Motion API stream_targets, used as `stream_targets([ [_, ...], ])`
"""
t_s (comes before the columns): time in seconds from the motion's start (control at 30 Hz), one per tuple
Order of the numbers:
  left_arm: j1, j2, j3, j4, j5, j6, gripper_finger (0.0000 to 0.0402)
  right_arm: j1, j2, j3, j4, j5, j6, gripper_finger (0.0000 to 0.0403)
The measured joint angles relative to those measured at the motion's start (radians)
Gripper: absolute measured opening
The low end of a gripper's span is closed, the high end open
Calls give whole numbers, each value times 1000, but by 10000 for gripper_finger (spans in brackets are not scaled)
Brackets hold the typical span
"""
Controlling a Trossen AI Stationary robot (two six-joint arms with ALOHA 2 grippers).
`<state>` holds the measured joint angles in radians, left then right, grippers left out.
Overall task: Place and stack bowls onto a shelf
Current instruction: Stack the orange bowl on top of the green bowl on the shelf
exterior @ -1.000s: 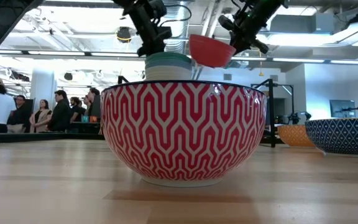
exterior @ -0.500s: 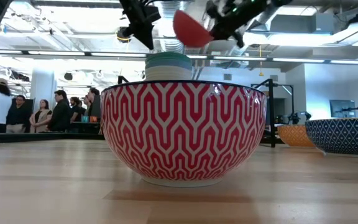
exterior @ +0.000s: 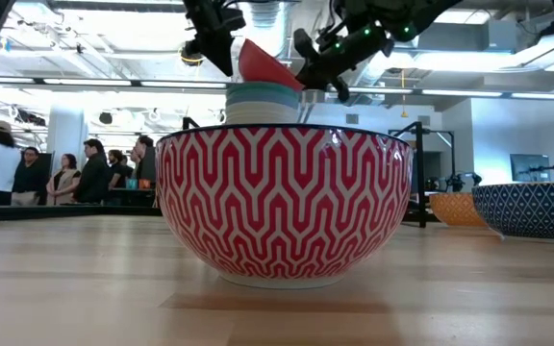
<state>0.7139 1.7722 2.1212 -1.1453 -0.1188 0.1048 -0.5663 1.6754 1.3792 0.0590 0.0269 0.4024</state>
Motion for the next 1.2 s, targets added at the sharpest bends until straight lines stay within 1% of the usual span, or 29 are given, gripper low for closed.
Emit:
stream_targets([
  [0.17, 0, -7, 0, 0, -3, 3, 0, 0, 0, 0, 0, -12, -2, 35],
  [0.37, -1, -7, 0, 0, -6, 3, 0, -15, -1, 0, 1, -75, -9, 44],
  [0.9, -2, -7, 0, 22, -18, -23, 0, -26, -1, 0, 5, -81, -22, 112],
  [1.07, -6, -6, 0, 67, -15, -28, 0, -26, -1, 0, 33, -92, -21, 138],
  [1.2, -17, -6, 0, 152, 36, 36, 0, -25, -10, 5, 62, -122, 1, 163],
])
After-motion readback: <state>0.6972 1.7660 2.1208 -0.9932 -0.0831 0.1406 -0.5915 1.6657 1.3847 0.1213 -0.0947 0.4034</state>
